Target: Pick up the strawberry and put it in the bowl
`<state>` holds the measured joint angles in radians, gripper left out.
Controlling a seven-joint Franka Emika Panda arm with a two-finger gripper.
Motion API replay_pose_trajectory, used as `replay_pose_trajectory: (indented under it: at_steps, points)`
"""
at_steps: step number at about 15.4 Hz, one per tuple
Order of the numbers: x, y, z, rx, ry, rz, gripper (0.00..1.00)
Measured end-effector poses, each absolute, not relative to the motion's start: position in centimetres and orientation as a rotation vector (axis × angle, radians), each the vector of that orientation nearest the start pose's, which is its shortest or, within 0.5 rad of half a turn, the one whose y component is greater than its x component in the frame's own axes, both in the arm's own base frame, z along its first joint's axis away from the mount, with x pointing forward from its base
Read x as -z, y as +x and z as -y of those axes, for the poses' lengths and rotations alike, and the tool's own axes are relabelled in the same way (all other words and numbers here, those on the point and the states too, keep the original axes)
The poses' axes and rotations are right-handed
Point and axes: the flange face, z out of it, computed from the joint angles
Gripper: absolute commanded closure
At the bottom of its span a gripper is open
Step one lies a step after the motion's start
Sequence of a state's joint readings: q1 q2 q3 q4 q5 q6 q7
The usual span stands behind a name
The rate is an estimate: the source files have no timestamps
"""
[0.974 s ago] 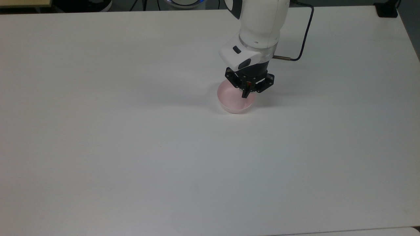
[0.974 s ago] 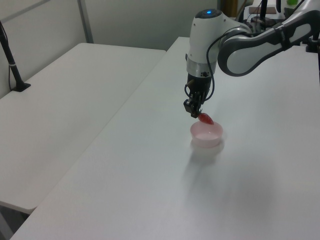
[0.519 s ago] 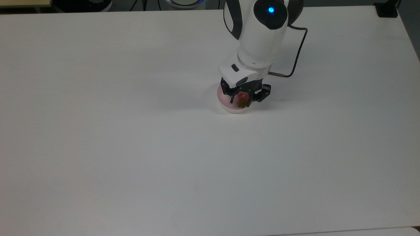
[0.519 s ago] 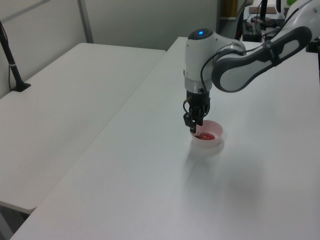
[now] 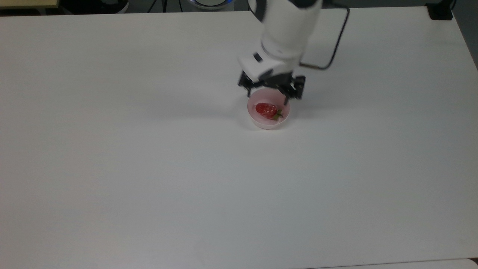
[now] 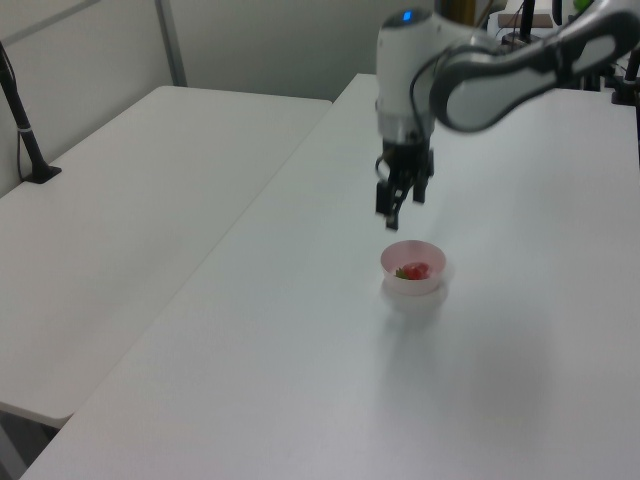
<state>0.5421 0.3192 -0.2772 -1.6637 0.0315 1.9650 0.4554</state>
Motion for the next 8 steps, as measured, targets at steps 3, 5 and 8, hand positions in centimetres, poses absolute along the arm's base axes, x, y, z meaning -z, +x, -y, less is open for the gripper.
replay_pose_trajectory:
  at_steps: [3,5,8]
  points:
    - [-48.9,60.4,-13.6,-0.033,-3.168,-0.151,0.00]
    - [-52.5,59.5,-9.6,-0.010,-3.155,-0.026,0.00]
    - [-55.0,59.0,-5.2,0.045,-3.143,-0.016,0.00]
